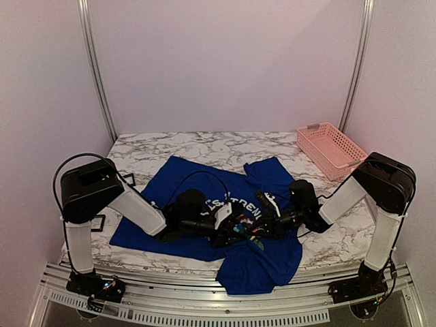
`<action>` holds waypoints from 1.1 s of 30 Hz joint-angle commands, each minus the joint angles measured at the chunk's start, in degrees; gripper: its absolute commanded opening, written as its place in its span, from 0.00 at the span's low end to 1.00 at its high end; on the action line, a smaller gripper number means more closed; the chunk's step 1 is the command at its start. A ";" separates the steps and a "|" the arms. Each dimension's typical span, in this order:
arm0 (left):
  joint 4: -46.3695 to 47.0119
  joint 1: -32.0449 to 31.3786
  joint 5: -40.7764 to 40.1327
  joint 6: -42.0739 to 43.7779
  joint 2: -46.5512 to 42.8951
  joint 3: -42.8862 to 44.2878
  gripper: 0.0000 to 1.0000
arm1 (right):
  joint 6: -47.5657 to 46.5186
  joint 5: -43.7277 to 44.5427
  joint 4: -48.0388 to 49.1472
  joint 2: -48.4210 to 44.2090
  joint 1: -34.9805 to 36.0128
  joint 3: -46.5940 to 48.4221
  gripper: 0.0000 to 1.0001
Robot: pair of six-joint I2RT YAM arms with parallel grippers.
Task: Pin the brooch onto the clothing
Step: Pin the clothing with brooches onto the flattened clothing.
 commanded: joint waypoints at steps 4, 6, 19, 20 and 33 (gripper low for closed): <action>1.24 0.92 1.78 -0.41 -0.92 -0.43 0.38 | -0.15 -0.58 -0.57 -0.81 0.02 0.51 0.00; 1.08 1.03 2.56 -0.24 -0.77 -0.14 0.38 | -0.40 -0.86 -1.16 -0.72 0.00 0.87 0.00; 1.22 1.23 2.27 -0.71 -0.63 -0.14 0.31 | -0.71 -0.90 -0.55 -1.33 0.08 0.15 0.00; 1.17 1.23 2.36 -0.63 -0.69 -0.05 0.35 | -0.70 -0.75 -0.55 -1.31 0.08 0.14 0.00; 0.24 -0.12 -8.93 -3.93 -2.33 -0.50 0.58 | 0.06 0.48 -0.68 -1.28 0.07 0.26 0.00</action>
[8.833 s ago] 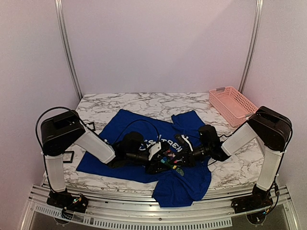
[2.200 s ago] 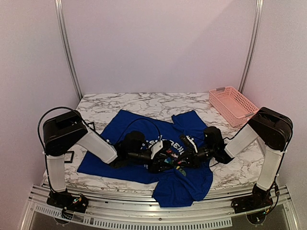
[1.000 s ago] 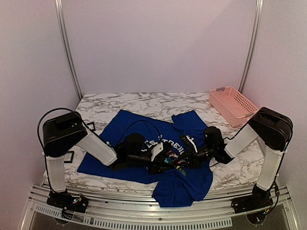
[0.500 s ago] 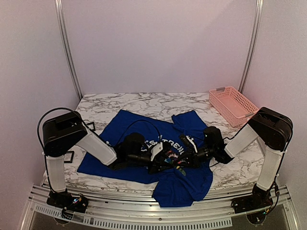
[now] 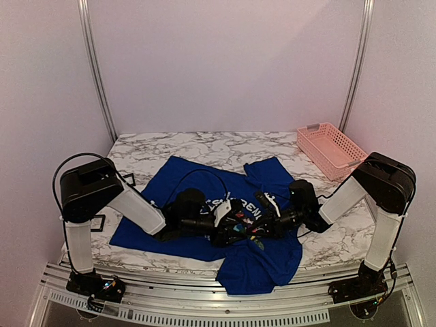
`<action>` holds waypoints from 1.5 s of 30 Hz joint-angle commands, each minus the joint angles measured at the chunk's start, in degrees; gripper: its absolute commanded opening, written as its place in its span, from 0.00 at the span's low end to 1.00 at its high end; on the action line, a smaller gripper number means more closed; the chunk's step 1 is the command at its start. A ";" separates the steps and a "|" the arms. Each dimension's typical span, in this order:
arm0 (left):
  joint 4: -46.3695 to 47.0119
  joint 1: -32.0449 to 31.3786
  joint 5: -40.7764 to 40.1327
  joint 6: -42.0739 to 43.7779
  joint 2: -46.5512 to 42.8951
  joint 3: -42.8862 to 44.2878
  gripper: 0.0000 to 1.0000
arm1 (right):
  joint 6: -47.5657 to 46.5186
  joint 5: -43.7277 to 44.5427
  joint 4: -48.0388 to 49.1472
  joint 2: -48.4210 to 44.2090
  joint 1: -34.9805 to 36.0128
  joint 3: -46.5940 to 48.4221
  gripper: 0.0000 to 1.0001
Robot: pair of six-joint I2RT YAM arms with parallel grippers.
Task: Pin the brooch onto the clothing
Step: Pin the clothing with brooches onto the flattened clothing.
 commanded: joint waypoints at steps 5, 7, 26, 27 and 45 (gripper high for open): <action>1.20 -1.03 -7.15 -3.08 -1.86 -0.85 0.50 | 1.64 0.46 1.07 -1.72 0.02 -0.51 0.00; 1.11 -1.04 -7.07 -3.10 -1.65 -0.63 0.46 | 1.63 0.41 1.06 -1.73 0.08 -0.58 0.00; 2.00 -2.64 -10.03 -3.09 -3.66 -2.40 0.69 | 7.13 7.03 3.60 -3.37 0.16 -2.26 0.00; 2.28 -2.76 -10.08 -3.11 -3.74 -2.44 0.69 | 7.67 8.04 3.45 -3.50 0.62 -2.17 0.00; 1.82 0.97 5.36 0.77 -3.16 -3.09 0.73 | 5.13 6.59 -0.93 -4.27 1.57 -2.68 0.00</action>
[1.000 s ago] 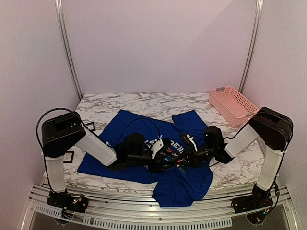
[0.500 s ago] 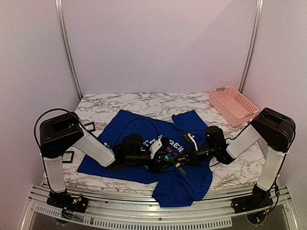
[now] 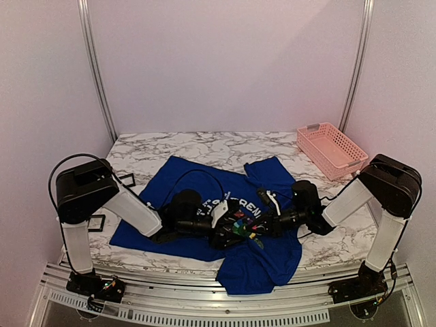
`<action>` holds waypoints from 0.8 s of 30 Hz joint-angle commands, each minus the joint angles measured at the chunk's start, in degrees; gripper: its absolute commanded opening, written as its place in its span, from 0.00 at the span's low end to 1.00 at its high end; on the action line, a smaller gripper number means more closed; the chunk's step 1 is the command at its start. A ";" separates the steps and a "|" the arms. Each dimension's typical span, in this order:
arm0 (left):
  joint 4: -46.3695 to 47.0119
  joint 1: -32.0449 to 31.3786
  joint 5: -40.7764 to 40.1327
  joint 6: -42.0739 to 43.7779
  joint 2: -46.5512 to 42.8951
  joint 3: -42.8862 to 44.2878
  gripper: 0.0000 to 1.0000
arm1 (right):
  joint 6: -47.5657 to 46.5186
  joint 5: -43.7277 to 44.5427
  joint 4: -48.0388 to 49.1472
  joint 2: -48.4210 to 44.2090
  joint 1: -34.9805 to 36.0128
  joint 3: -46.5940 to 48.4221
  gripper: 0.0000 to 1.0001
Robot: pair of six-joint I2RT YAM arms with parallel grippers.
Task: Pin the brooch onto the clothing
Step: Pin the clothing with brooches onto the flattened clothing.
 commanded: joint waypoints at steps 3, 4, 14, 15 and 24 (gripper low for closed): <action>-2.11 1.87 6.62 1.82 -1.42 0.00 0.74 | -2.54 -2.11 -2.89 -0.59 0.10 -0.05 0.00; -3.10 2.05 7.31 1.90 -1.64 0.20 0.74 | -2.63 -2.25 -2.86 -0.48 0.13 0.01 0.00; -10.27 3.43 10.28 2.73 -2.27 1.90 0.73 | -3.17 -4.53 -2.71 0.81 0.09 0.62 0.00; -10.28 3.49 10.48 2.73 -2.32 1.95 0.72 | -3.25 -4.83 -2.67 0.86 0.14 0.59 0.00; -8.67 4.48 11.48 -0.10 -2.00 2.79 0.43 | -3.61 -5.38 -2.52 0.94 0.14 0.70 0.00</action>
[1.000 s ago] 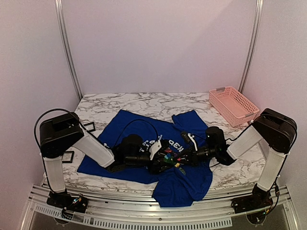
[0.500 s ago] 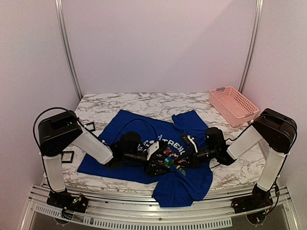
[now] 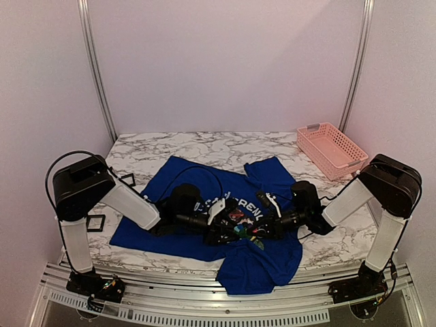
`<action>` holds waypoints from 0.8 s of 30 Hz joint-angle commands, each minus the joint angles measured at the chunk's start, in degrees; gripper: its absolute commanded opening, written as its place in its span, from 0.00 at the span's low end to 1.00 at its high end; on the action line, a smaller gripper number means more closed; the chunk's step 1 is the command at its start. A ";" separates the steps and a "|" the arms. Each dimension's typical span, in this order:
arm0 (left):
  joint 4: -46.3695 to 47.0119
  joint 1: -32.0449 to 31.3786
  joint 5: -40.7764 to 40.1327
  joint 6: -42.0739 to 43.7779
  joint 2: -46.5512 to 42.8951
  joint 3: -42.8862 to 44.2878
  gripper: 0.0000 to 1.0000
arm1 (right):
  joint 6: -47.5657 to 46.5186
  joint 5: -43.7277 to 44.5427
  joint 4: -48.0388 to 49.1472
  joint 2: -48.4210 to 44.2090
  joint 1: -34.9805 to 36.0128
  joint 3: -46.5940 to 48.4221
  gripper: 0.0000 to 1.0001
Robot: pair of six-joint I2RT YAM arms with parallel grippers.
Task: Pin the brooch onto the clothing
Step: Pin the clothing with brooches onto the flattened clothing.
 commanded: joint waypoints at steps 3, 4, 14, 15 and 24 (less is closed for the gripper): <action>-0.77 1.16 3.41 -0.80 -1.02 1.50 0.42 | -0.85 -1.78 -0.86 1.41 0.11 1.07 0.00; -0.88 1.18 3.52 -0.87 -0.78 1.65 0.41 | -0.99 -1.95 -0.96 1.67 0.11 1.25 0.00; -2.01 0.91 5.15 0.38 0.38 2.37 0.00 | -2.06 -1.09 -3.10 1.84 0.11 1.77 0.00; -2.10 0.92 5.01 0.47 0.36 2.36 0.00 | -2.03 -0.98 -3.07 1.70 0.10 1.56 0.02; -2.15 0.91 3.94 0.16 0.07 1.93 0.00 | -1.10 -0.25 0.33 -1.31 0.58 -2.60 0.46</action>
